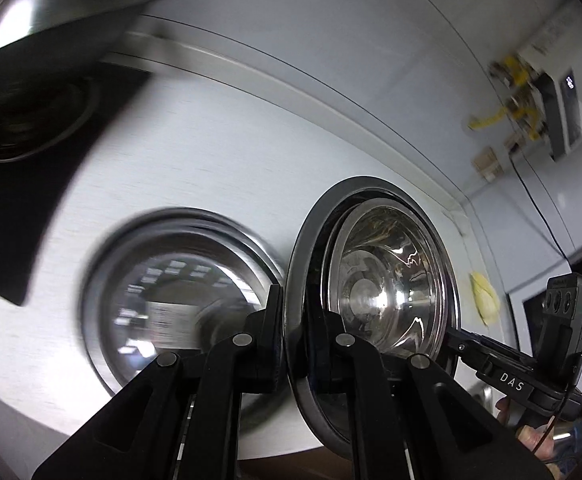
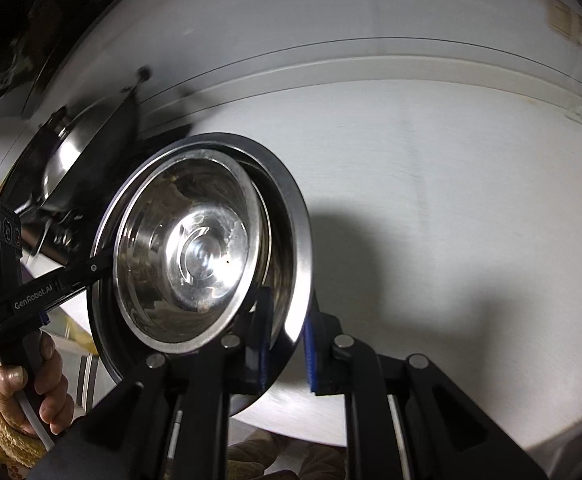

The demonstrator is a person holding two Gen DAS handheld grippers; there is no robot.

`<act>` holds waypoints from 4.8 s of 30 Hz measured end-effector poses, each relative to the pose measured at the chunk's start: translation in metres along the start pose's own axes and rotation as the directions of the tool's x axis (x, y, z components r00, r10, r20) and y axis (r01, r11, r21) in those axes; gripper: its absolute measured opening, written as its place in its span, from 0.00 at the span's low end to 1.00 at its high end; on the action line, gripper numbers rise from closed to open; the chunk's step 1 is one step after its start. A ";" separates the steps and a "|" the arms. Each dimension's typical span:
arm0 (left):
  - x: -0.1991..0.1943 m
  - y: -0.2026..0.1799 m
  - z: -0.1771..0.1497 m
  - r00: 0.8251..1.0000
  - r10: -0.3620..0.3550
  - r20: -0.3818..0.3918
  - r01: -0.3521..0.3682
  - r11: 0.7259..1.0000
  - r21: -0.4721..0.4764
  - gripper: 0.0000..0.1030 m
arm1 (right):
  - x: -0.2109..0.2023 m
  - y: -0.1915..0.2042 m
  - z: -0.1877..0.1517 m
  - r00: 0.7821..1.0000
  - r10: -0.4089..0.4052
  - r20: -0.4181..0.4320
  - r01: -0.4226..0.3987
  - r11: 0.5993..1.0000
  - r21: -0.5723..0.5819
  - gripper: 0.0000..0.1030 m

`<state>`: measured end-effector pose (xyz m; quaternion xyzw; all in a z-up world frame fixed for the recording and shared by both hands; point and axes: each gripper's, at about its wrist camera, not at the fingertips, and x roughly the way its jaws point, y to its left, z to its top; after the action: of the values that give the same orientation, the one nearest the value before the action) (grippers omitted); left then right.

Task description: Organize plates and bowls

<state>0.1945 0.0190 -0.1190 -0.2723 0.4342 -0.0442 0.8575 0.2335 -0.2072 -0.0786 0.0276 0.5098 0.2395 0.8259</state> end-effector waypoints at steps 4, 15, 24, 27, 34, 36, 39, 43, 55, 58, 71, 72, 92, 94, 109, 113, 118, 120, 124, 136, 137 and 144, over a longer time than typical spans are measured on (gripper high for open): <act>-0.010 0.039 0.002 0.999 0.047 0.007 -0.047 0.998 -0.037 0.05 | 0.029 0.028 0.005 0.999 0.025 -0.031 -0.026 0.999 -0.036 0.13; 0.010 0.098 0.002 0.996 0.079 -0.048 -0.083 0.993 -0.089 0.05 | 0.082 0.050 -0.002 0.992 0.031 -0.118 -0.033 0.999 -0.018 0.13; 0.032 0.105 0.008 0.993 0.068 -0.094 -0.076 0.993 -0.087 0.05 | 0.102 0.053 -0.005 0.989 0.016 -0.145 -0.014 1.000 0.013 0.13; 0.040 0.109 0.007 0.992 0.066 -0.111 -0.077 0.993 -0.094 0.05 | 0.105 0.052 -0.006 0.989 0.012 -0.149 -0.009 1.000 0.019 0.13; 0.041 0.112 0.004 0.992 0.059 -0.114 -0.069 0.993 -0.092 0.05 | 0.108 0.052 -0.008 0.989 0.015 -0.149 -0.012 1.000 0.027 0.13; 0.040 0.112 0.004 0.992 0.059 -0.113 -0.070 0.993 -0.091 0.05 | 0.108 0.051 -0.008 0.988 0.018 -0.150 -0.013 0.999 0.032 0.14; 0.038 0.109 0.004 0.992 0.070 -0.107 -0.079 0.994 -0.079 0.05 | 0.108 0.050 -0.009 0.988 0.025 -0.152 -0.020 0.999 0.039 0.15; 0.037 0.105 0.003 0.992 0.081 -0.097 -0.088 0.994 -0.070 0.05 | 0.107 0.049 -0.010 0.988 0.023 -0.150 -0.017 0.999 0.038 0.15; 0.025 0.105 0.000 0.993 0.105 -0.062 -0.109 0.992 -0.068 0.06 | 0.097 0.046 -0.009 0.991 0.021 -0.130 -0.017 0.999 0.030 0.16; 0.021 0.105 0.000 0.993 0.109 -0.052 -0.113 0.991 -0.068 0.06 | 0.095 0.045 -0.009 0.992 0.021 -0.128 -0.017 0.999 0.028 0.16; -0.011 0.085 -0.008 0.990 0.135 0.027 -0.135 0.991 -0.010 0.44 | 0.065 0.052 -0.014 0.998 -0.032 -0.056 0.030 0.999 -0.029 0.19; -0.014 0.083 -0.009 0.990 0.138 0.033 -0.138 0.990 -0.010 0.47 | 0.062 0.053 -0.016 0.998 -0.038 -0.045 0.036 0.999 -0.037 0.23; -0.072 0.035 -0.046 0.960 0.244 0.137 -0.247 0.969 0.011 0.53 | -0.017 0.048 -0.044 0.976 -0.130 0.177 0.154 0.980 -0.129 0.49; -0.081 0.027 -0.047 0.956 0.251 0.155 -0.255 0.967 0.009 0.56 | -0.028 0.047 -0.045 0.971 -0.132 0.202 0.159 0.980 -0.123 0.49; -0.137 -0.023 -0.048 0.930 0.246 0.273 -0.304 0.933 0.195 0.57 | -0.100 0.062 -0.060 0.923 -0.217 0.319 0.229 0.973 0.001 0.50; -0.157 -0.013 -0.052 0.942 0.184 0.281 -0.257 0.934 0.248 0.57 | -0.120 0.080 -0.079 0.897 -0.264 0.355 0.256 0.964 0.069 0.50; -0.183 0.005 -0.059 0.935 0.148 0.321 -0.243 0.929 0.279 0.81 | -0.141 0.105 -0.104 0.860 -0.329 0.390 0.312 0.944 0.108 0.50; -0.194 0.013 -0.064 0.932 0.125 0.340 -0.223 0.937 0.270 0.84 | -0.145 0.112 -0.110 0.855 -0.340 0.391 0.323 0.940 0.112 0.50; -0.208 0.020 -0.068 0.928 0.112 0.355 -0.219 0.935 0.278 0.84 | -0.151 0.122 -0.123 0.845 -0.356 0.399 0.339 0.934 0.114 0.50; -0.232 0.028 -0.100 0.918 0.105 0.382 -0.192 0.962 0.197 0.96 | -0.166 0.118 -0.153 0.838 -0.360 0.411 0.368 0.928 0.062 0.50; -0.235 0.025 -0.103 0.915 0.115 0.386 -0.204 0.958 0.200 0.96 | -0.168 0.116 -0.154 0.839 -0.354 0.413 0.362 0.930 0.062 0.50; -0.250 0.016 -0.124 0.892 0.189 0.411 -0.285 0.940 0.186 0.97 | -0.182 0.102 -0.164 0.847 -0.326 0.419 0.339 0.940 0.047 0.50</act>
<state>-0.0577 0.0578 -0.0062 -0.1139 0.2774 0.0636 0.9519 -0.0105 -0.2271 0.0234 -0.0218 0.3134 0.0886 0.9452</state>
